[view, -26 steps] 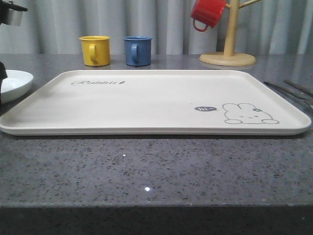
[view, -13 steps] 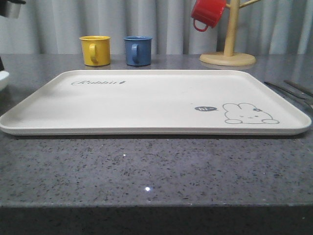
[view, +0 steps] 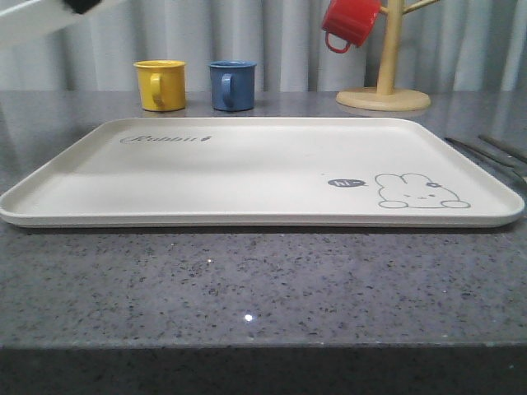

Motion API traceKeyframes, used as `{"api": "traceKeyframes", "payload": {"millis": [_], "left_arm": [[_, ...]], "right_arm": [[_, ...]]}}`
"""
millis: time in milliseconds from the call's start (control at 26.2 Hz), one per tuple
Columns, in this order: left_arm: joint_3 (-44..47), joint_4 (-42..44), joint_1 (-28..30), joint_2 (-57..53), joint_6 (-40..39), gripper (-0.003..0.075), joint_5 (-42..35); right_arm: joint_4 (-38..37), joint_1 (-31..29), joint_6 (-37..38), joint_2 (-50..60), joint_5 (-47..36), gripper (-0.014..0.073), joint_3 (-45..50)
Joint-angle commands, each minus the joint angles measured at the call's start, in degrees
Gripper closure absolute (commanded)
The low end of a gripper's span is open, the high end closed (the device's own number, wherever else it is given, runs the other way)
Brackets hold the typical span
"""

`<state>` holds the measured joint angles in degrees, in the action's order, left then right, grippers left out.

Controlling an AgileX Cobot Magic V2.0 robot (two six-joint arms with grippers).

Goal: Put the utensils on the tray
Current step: 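Lower the white plate onto the tray and release with the left gripper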

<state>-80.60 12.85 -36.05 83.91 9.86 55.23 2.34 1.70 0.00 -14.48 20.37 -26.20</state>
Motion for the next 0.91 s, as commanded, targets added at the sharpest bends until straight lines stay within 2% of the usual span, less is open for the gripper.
{"api": "traceKeyframes", "payload": {"millis": [0,114,229,381,457,610,686,877], "left_arm": [[-1.9,-0.4,-5.5,1.1,-0.1,0.0738,-3.0],[-1.9,-2.0,-8.8,4.4,-0.1,0.0738,-2.8],[-1.9,-6.2,-9.0,7.5,-0.1,0.0738,-2.7],[-1.9,-6.4,-8.7,10.4,-0.1,0.0728,-2.6],[-1.9,-6.5,-8.7,11.1,-0.1,0.0672,-2.6],[-2.1,-6.5,-8.7,11.2,-0.1,0.0432,-3.0],[-3.4,-6.8,-8.7,11.0,-0.3,0.0346,-2.3],[-5.0,-7.1,-8.1,7.5,-0.3,0.0356,-4.6]], "right_arm": [[0.1,-0.3,-0.3,-0.9,-4.8,0.0012,-2.1],[0.1,-0.3,-0.3,-0.9,-4.8,0.0012,-2.1],[0.1,-0.3,-0.3,-0.9,-4.8,0.0012,-2.1],[0.1,-0.3,-0.3,-0.9,-4.8,0.0012,-2.1],[0.1,-0.3,-0.3,-0.9,-4.8,0.0012,-2.1],[0.1,-0.3,-0.3,-0.9,-4.8,0.0012,-2.1],[0.1,-0.3,-0.3,-0.9,-4.8,0.0012,-2.1],[0.1,-0.3,-0.3,-0.9,-4.8,0.0012,-2.1]]}}
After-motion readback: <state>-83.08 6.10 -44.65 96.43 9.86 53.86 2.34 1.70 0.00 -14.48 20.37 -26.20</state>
